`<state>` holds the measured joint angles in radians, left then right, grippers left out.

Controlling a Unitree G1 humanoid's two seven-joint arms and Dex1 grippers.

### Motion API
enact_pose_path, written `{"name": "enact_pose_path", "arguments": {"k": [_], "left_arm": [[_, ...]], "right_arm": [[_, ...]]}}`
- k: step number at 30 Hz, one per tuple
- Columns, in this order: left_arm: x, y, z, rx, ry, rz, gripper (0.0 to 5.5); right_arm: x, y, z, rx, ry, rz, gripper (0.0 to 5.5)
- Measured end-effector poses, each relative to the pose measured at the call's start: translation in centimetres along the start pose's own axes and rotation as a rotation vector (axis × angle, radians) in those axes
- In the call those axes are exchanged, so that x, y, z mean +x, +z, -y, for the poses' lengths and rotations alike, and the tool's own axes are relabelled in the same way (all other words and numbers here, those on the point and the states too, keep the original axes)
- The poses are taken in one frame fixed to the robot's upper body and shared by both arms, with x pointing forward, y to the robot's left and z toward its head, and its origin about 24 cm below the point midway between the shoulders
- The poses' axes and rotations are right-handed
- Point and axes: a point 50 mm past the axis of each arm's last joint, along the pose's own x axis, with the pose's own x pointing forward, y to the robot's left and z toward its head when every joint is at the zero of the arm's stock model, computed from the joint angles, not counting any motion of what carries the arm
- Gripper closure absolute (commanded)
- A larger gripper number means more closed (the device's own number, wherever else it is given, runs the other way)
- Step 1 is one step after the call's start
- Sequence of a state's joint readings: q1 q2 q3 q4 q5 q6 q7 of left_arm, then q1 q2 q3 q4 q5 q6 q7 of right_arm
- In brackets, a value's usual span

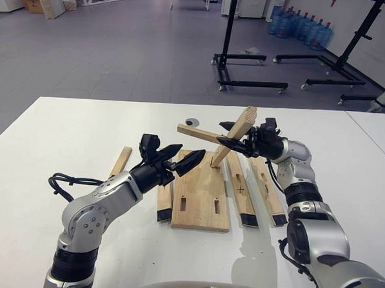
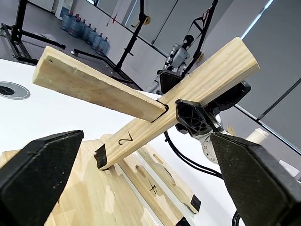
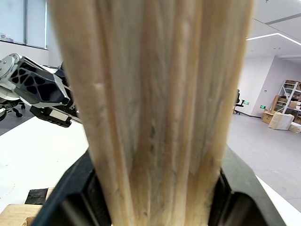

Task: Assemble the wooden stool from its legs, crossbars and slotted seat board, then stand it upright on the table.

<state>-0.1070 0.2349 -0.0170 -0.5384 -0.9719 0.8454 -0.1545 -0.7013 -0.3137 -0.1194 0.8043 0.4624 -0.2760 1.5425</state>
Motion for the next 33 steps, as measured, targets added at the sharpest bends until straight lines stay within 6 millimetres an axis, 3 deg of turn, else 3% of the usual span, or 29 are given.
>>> {"name": "enact_pose_path", "arguments": {"k": [22,29,33], "left_arm": [[0.1,-0.5,0.2,-0.016,-0.008,-0.011,0.59],[0.1,-0.5,0.2,-0.017,-0.007,-0.010,0.59],[0.1,-0.6,0.2,-0.015,-0.004,-0.010,0.59]], "right_arm": [[-0.1,-0.5,-0.5,0.011,0.034,-0.044,3.45],[1.2,-0.6,1.7,0.184,-0.036,-0.173,3.45],[0.7,-1.1,2.5,0.309,-0.132,-0.218,3.45]]}}
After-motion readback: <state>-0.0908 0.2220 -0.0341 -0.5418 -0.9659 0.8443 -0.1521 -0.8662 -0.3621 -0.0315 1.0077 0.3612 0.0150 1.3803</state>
